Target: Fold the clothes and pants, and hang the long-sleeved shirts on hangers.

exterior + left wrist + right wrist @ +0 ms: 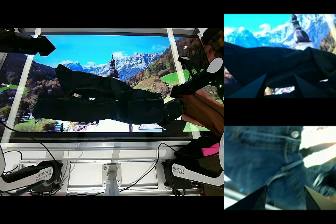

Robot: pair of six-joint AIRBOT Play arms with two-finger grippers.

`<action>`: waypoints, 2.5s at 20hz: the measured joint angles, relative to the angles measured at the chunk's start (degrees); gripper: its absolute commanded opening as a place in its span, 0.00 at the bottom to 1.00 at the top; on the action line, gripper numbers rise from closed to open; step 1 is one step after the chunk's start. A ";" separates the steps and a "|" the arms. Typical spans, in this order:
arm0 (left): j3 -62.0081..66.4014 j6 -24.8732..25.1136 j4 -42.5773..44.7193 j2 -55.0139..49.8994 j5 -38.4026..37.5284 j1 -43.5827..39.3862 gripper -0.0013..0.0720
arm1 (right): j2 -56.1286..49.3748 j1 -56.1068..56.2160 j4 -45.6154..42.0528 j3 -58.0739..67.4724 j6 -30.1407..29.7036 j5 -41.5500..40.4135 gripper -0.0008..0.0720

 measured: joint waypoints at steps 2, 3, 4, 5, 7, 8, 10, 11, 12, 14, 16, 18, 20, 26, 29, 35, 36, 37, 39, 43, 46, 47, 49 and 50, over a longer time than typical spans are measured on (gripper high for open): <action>0.00 -0.02 0.00 0.00 -0.02 0.00 0.52 | -0.57 -0.07 -0.70 -0.15 2.43 -2.86 0.72; 0.00 -0.02 0.00 0.00 -0.02 0.00 0.52 | -1.25 -0.07 -0.87 -0.22 3.69 -3.87 0.72; 0.02 -0.02 0.00 0.00 -0.04 0.00 0.52 | -2.23 -0.07 -1.14 -0.24 4.87 -4.55 0.72; 0.00 -0.02 0.00 0.00 -0.04 0.00 0.52 | -3.37 -0.09 -1.38 -0.26 6.01 -4.70 0.72; 0.00 -0.02 0.02 0.00 -0.04 0.00 0.52 | -6.27 -0.17 -1.99 -0.28 8.90 -3.82 0.74; 0.00 -0.02 0.02 0.00 -0.04 0.00 0.52 | -7.69 -0.35 -2.03 -0.28 10.64 -2.64 0.81; 0.00 0.00 0.02 0.00 -0.04 0.00 0.52 | -10.40 -0.94 -2.25 -0.28 14.58 -0.48 0.85; 0.00 0.00 0.02 0.00 -0.04 0.00 0.52 | -11.54 -1.31 -2.36 -0.28 16.44 0.63 0.86; 0.00 0.00 0.04 0.00 -0.02 0.00 0.52 | -12.52 -1.60 -2.47 -0.28 17.92 1.95 0.86; 0.00 0.00 0.02 0.00 -0.02 0.00 0.52 | -14.10 -1.88 -2.36 -0.26 19.76 3.34 0.86; 0.00 0.00 0.02 0.00 -0.02 0.00 0.52 | -15.58 -2.03 -0.90 -0.28 20.04 3.78 0.87; 0.00 0.00 0.02 0.00 -0.02 0.00 0.52 | -16.70 -2.12 2.25 -0.28 17.77 2.73 0.87; 0.00 0.00 0.04 0.00 -0.02 0.00 0.52 | -17.33 -2.14 5.33 -0.28 15.50 -0.33 0.87; 0.00 0.00 0.20 -0.22 0.00 0.02 0.52 | -17.94 -2.19 6.05 0.52 10.19 -9.16 0.86; 0.00 0.00 0.22 -1.07 0.02 0.00 0.52 | -18.29 -2.19 4.83 1.46 8.00 -10.71 0.86; 0.00 -0.42 0.22 -2.60 0.00 0.00 0.52 | -21.40 -2.19 5.38 2.01 2.19 -9.46 0.82; 0.00 -0.44 0.22 -2.71 0.00 0.00 0.52 | -21.90 -2.19 5.64 2.05 1.36 -9.20 0.82; 0.00 -0.46 0.22 -2.78 0.00 0.00 0.52 | -22.40 -2.19 6.10 2.05 0.59 -9.07 0.81; 0.00 -0.48 0.22 -2.84 0.00 0.00 0.52 | -23.30 -2.19 7.06 2.05 -0.57 -8.96 0.77; 0.00 -0.66 0.22 -2.91 0.00 0.02 0.52 | -24.65 -2.19 10.05 2.05 -3.23 -9.11 0.36; 0.00 -0.66 0.22 -2.91 0.00 0.00 0.52 | -25.22 -2.05 13.16 2.08 -4.90 -9.35 0.07; 0.00 -0.66 0.22 -2.91 0.00 0.00 0.52 | -25.24 -1.92 14.03 2.14 -5.64 -9.49 0.07; 0.00 -0.66 0.22 -2.91 0.07 0.02 0.52 | -25.22 -1.42 15.52 2.86 -7.02 -9.31 0.07; 0.00 -0.66 0.22 -2.91 0.24 0.00 0.52 | -25.09 -1.11 16.09 3.72 -7.56 -8.76 0.07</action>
